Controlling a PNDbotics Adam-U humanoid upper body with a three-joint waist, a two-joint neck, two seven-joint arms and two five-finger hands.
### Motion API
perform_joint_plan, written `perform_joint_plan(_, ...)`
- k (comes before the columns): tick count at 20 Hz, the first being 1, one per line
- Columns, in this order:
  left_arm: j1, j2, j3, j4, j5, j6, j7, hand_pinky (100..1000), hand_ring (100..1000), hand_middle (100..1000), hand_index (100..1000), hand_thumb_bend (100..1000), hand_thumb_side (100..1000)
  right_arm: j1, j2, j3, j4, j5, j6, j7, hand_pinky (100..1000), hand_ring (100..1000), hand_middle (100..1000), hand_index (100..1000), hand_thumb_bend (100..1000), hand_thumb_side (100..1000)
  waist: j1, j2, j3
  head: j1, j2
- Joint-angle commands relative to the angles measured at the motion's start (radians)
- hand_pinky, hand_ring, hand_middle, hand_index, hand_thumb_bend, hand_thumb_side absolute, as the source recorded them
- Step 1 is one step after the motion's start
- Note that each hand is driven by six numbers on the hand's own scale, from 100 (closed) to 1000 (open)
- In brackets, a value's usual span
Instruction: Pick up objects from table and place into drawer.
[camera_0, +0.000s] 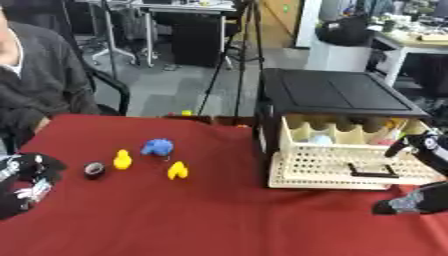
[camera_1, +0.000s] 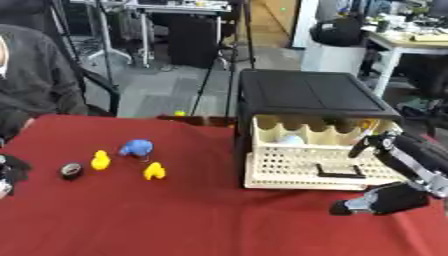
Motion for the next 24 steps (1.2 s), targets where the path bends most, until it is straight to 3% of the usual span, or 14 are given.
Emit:
perform_joint_plan(1,-0.067,0.069,-0.020,0.053,-0.051,-0.038,0.003,278,411,521,712,100,607,-0.003,-0.019,-0.014,-0.030,-0.025,0.001,-0.006,117,100,100,684,1000,567,0.000,-0.004,-0.008,0.007,0.000)
perform_joint_plan(7,-0.230,0.095,-0.069,0.206,-0.194,-0.086,0.025,363,499,576,768,100,548,-0.010,-0.011,-0.002,-0.037,-0.039,-0.005,0.007,120,100,100,686,1000,558,-0.003,0.001,-0.034,0.021,-0.003)
perform_joint_plan(13,-0.384,0.052,-0.087,0.364,-0.418,-0.067,0.143,437,572,637,783,100,444,-0.035,-0.001,0.019,-0.040,-0.048,-0.017,0.028,122,100,100,687,1000,552,-0.002,0.008,-0.069,0.036,-0.004)
perform_joint_plan(22,-0.544,-0.062,-0.090,0.550,-0.672,-0.050,0.286,503,622,680,790,100,524,-0.091,0.012,0.055,-0.048,-0.059,-0.037,0.062,123,100,100,688,1000,546,0.004,0.032,-0.138,0.065,-0.019)
perform_joint_plan(24,-0.565,-0.082,-0.088,0.580,-0.728,-0.048,0.313,507,622,679,792,140,530,-0.101,0.014,0.059,-0.050,-0.060,-0.039,0.067,124,100,100,688,1000,546,0.006,0.038,-0.156,0.072,-0.023)
